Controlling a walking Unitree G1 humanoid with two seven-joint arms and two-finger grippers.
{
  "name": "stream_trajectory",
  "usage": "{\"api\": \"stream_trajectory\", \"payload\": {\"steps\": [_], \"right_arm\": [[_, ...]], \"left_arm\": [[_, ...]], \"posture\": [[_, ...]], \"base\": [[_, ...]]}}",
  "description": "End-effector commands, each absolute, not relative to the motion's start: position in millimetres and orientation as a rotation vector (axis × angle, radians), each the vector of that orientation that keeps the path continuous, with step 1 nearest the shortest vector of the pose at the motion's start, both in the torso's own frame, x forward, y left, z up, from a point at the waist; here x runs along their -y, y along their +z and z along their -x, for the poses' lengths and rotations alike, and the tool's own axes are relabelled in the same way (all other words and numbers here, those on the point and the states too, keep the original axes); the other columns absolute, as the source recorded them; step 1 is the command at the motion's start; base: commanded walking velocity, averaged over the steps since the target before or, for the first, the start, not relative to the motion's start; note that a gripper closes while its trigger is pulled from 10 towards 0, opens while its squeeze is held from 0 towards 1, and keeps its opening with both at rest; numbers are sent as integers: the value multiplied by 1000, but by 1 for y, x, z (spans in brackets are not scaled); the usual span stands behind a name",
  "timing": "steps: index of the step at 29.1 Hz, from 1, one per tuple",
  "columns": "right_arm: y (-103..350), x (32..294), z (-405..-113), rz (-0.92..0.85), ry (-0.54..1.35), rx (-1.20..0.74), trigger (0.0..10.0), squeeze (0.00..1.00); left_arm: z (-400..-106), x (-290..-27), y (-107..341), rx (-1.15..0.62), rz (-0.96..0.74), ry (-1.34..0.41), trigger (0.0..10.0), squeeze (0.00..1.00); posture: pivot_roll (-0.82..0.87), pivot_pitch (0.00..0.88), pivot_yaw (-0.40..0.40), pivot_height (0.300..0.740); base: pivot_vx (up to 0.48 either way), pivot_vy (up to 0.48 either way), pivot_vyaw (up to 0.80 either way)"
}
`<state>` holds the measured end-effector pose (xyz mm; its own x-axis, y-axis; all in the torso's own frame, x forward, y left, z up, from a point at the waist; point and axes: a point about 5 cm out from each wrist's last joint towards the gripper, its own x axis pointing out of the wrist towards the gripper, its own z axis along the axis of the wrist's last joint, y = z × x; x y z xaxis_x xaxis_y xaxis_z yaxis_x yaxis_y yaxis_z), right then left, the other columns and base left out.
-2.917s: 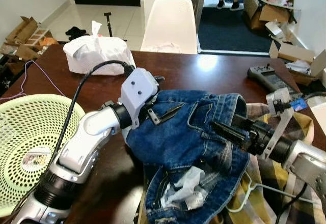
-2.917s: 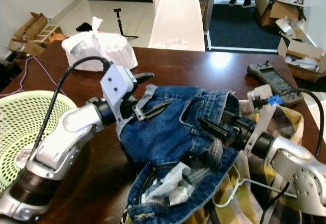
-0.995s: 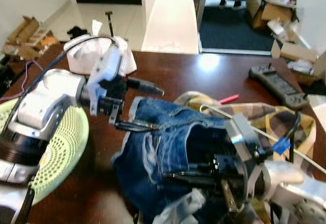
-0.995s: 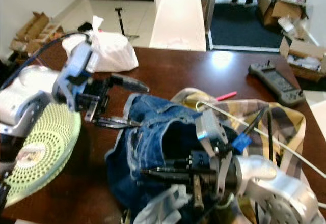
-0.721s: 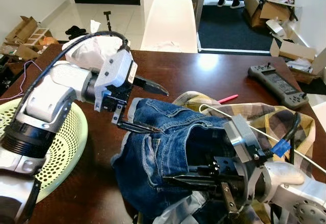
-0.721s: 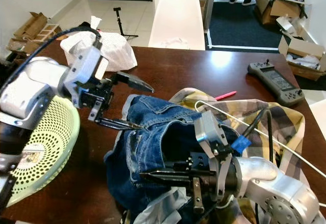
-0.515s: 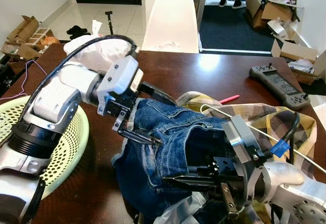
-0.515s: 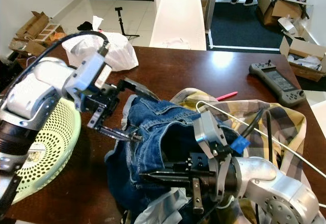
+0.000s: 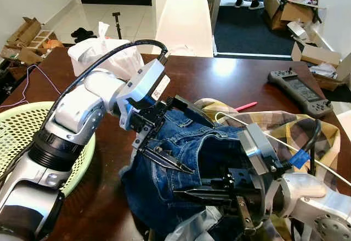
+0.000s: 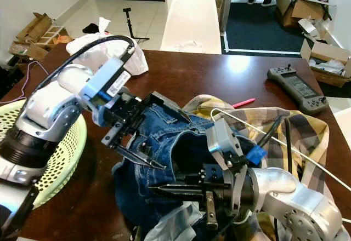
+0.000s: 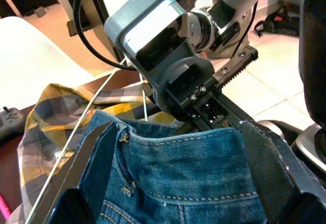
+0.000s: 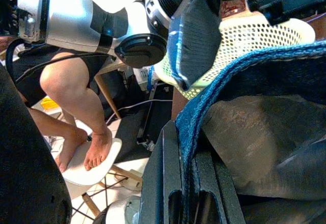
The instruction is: Hang hanger
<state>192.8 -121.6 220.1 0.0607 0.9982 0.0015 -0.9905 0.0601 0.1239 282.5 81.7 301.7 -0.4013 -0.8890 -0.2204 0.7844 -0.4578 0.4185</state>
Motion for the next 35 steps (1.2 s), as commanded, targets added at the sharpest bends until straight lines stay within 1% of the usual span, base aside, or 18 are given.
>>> {"api": "stream_trajectory", "payload": {"steps": [1,11,14,16,18,20,35], "right_arm": [[224,115,-185,-92,1559,-80,0,0],[224,114,-185,-92,1558,-77,0,0],[224,115,-185,-94,1557,-76,0,0],[224,115,-185,-95,1553,-73,0,0],[224,115,-185,-95,1553,-73,0,0],[224,115,-185,-98,1552,-69,0,0],[227,114,-186,-101,1547,-48,0,0]], "left_arm": [[-283,-76,298,283,-506,-2006,10000,0],[-287,-70,289,247,-490,-1999,10000,0],[-289,-69,287,221,-482,-1993,10000,0],[-291,-68,284,148,-457,-1983,10000,0],[-291,-68,284,148,-457,-1983,10000,0],[-291,-69,282,105,-428,-1982,10000,0],[-291,-67,270,25,-405,-1983,10000,0]], "posture": [[-49,181,43,740],[-53,180,45,740],[-54,180,46,740],[-53,179,51,740],[-53,179,51,740],[-51,177,51,740],[-52,176,56,740]], "base": [[0,0,0],[0,0,0],[0,0,0],[0,0,0],[0,0,0],[0,0,0],[0,0,0]]}}
